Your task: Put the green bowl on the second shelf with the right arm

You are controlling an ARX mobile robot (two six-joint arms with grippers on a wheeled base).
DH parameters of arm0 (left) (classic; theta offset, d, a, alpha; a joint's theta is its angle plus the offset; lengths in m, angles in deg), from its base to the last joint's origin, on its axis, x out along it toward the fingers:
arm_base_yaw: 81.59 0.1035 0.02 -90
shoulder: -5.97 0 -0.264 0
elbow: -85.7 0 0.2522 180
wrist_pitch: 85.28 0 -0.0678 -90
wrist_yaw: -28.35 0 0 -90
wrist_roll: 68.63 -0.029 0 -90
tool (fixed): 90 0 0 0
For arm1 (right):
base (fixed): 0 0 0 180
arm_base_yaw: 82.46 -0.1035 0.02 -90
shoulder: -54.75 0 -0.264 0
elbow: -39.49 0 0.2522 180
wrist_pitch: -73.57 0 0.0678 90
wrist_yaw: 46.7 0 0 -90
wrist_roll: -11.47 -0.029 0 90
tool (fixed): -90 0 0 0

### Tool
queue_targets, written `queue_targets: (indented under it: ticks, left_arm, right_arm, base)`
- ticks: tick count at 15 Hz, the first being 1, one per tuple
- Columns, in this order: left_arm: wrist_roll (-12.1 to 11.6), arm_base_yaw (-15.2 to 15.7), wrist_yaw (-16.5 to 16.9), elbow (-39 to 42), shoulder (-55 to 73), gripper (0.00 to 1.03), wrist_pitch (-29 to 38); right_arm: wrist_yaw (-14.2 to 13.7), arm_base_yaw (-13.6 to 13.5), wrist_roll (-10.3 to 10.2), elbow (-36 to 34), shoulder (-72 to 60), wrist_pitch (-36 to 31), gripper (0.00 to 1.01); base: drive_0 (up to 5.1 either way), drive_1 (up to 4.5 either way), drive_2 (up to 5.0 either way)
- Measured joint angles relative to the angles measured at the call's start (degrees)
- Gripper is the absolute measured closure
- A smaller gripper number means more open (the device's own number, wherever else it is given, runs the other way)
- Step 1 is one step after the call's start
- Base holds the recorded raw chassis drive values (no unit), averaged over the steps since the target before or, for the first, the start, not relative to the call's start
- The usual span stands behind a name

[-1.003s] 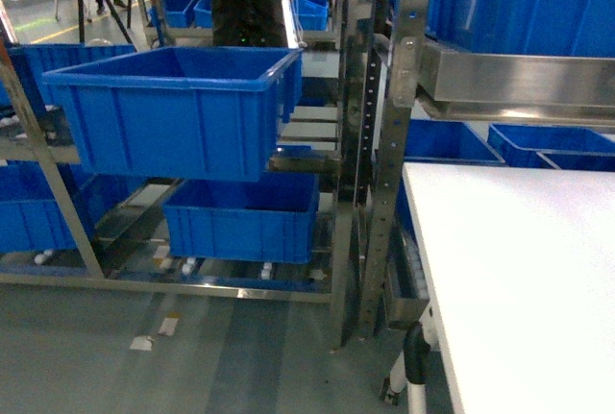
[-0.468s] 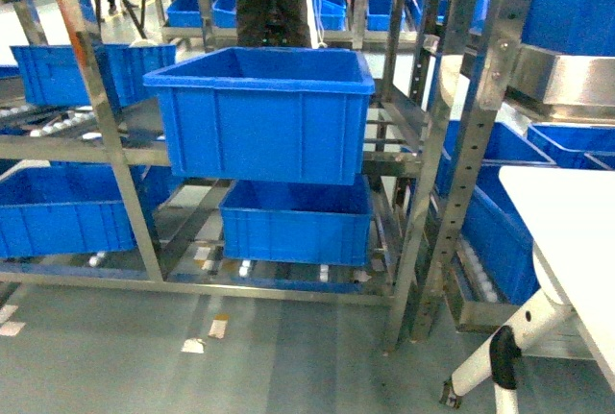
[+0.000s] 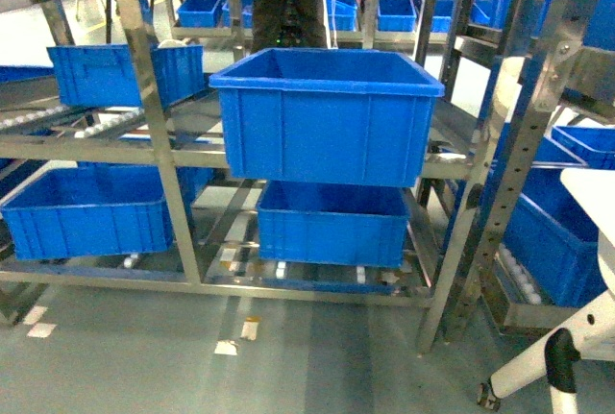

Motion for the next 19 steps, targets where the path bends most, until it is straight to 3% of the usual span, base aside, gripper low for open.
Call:
queue_targets:
  ticks: [4, 16, 19]
  left_arm:
    - [0.0, 0.0, 0.0, 0.0, 0.0, 0.05, 0.1]
    - [0.0, 0.0, -0.1, 0.0, 0.0, 0.05, 0.1]
    - [0.0, 0.0, -0.2, 0.0, 0.0, 0.05, 0.0]
  right_arm:
    - [0.0, 0.0, 0.0, 0.0, 0.0, 0.0, 0.99]
    - [0.2, -0.3, 0.0, 0.0, 0.0, 0.0, 0.99]
    - [0.2, -0.3, 0.0, 0.0, 0.2, -0.2, 0.99]
  base:
    - [-5.0, 2.43, 2.4]
    - [0.0, 0.00, 0.0]
    - [3.1, 1.07, -3.9]
